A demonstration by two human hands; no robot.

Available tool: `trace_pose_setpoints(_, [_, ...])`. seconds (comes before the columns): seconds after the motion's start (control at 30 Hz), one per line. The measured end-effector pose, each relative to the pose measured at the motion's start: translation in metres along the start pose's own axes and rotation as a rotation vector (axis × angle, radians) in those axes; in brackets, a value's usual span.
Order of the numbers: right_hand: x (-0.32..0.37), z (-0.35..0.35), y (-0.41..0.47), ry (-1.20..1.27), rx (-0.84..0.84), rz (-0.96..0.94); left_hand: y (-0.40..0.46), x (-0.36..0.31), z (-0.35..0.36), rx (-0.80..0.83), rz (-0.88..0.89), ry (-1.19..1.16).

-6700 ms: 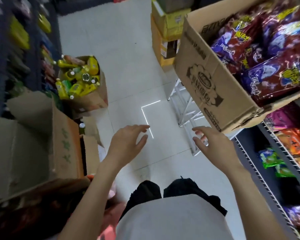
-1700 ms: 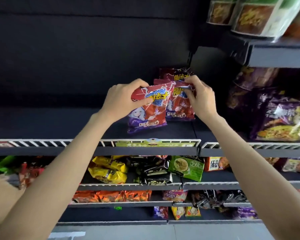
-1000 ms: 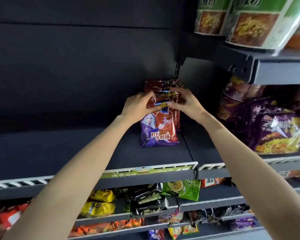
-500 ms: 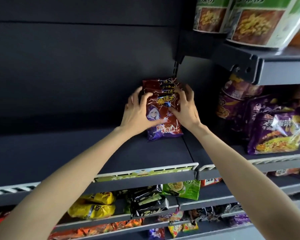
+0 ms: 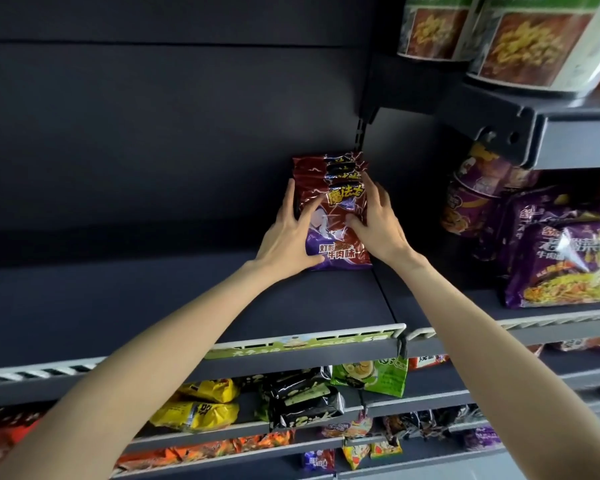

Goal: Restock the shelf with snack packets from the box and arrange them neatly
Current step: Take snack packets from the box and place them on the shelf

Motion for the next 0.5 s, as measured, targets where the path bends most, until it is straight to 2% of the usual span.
trace_pose_setpoints(0.07, [0.005,-0.01,-0.014,-0.059,-0.059,-0.018,-0.006,-0.004,-0.006,-0.014,-0.019,-0.018])
trace_pose_setpoints(0.17, [0.033,-0.032,-0.049,-0.129,-0.228,-0.163,-0.025,-0.016,-0.034,-0.063,-0.037,-0.019])
trace_pose_setpoints(0.3, [0.086,-0.048,-0.095,-0.051,-0.326,-0.399,-0.081,-0.034,-0.091,-0.194,-0.044,-0.073])
trace_pose_setpoints(0.4, [0.132,-0.051,-0.122,0.011,-0.325,-0.577,-0.137,-0.044,-0.133,-0.334,-0.017,0.028])
trace_pose_setpoints(0.5, [0.18,-0.037,-0.144,0.085,-0.221,-0.726,-0.195,-0.043,-0.165,-0.369,0.015,0.161])
Point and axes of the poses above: each hand's wrist, its own y-axis towards the middle knuckle, its own z-axis out of the palm, x = y × z, the point moved 9 cm from there along y, towards the middle knuckle, and after that the axes turned 8 degrees about -y, right-handed, at the moved point
